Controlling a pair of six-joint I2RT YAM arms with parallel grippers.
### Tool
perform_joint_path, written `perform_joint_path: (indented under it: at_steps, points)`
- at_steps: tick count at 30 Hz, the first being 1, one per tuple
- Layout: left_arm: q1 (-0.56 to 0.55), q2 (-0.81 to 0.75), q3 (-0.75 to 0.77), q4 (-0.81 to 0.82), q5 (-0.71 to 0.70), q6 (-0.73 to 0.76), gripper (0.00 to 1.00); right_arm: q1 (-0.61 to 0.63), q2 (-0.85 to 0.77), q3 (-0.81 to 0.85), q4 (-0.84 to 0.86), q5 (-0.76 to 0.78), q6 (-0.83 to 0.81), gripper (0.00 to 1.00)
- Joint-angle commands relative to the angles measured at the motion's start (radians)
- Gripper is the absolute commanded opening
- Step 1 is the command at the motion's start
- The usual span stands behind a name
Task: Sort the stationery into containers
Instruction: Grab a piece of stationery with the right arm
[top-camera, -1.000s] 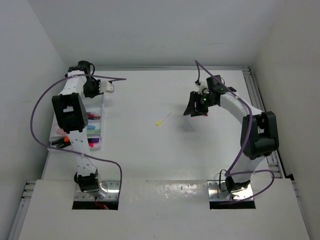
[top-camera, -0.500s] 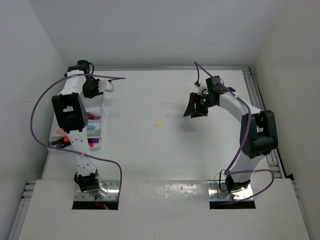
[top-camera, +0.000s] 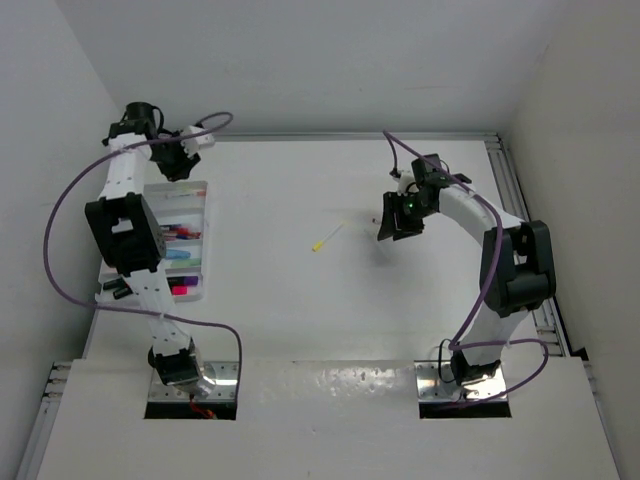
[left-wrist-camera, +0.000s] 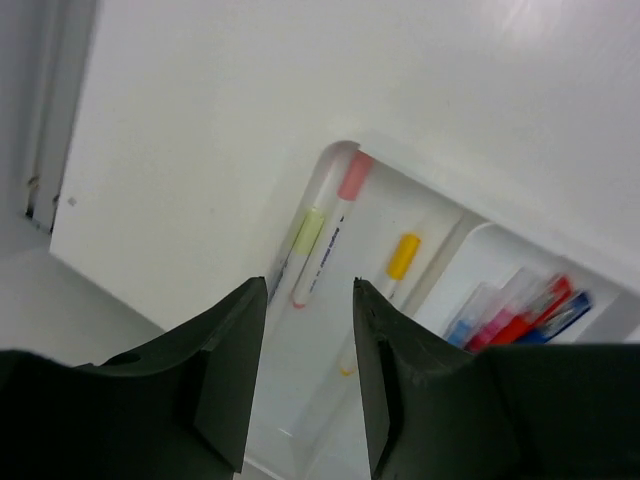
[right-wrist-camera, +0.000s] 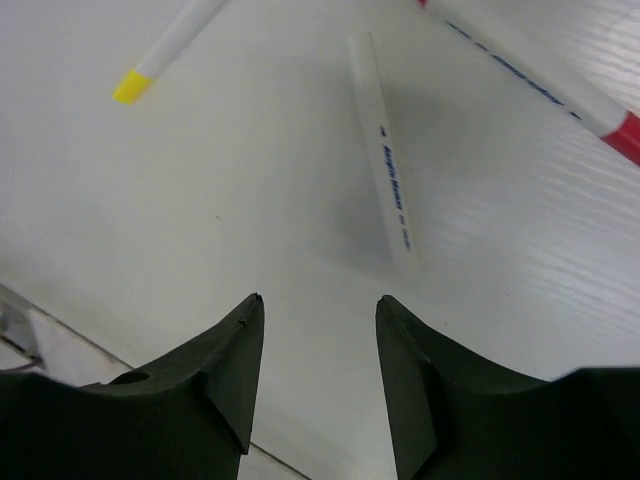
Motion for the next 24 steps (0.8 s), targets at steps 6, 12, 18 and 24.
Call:
perform_joint_path:
  at_steps: [6, 12, 18, 24]
  points:
    - [0.010, -0.450, -0.284, 0.224, 0.307, -0.556, 0.50, 0.062, 0.021, 0.072, -0.079, 0.312, -0.222, 0.46]
    - [-0.010, -0.584, -0.476, 0.271, 0.468, -0.698, 0.51, 0.095, 0.072, 0.090, -0.033, 0.342, -0.259, 0.45]
    - [-0.034, -0.715, -0.663, 0.392, 0.495, -0.794, 0.51, 0.128, 0.182, 0.165, -0.024, 0.355, -0.263, 0.43]
    - [-0.047, -0.803, -0.740, 0.449, 0.496, -0.850, 0.51, 0.141, 0.251, 0.191, -0.019, 0.366, -0.263, 0.42]
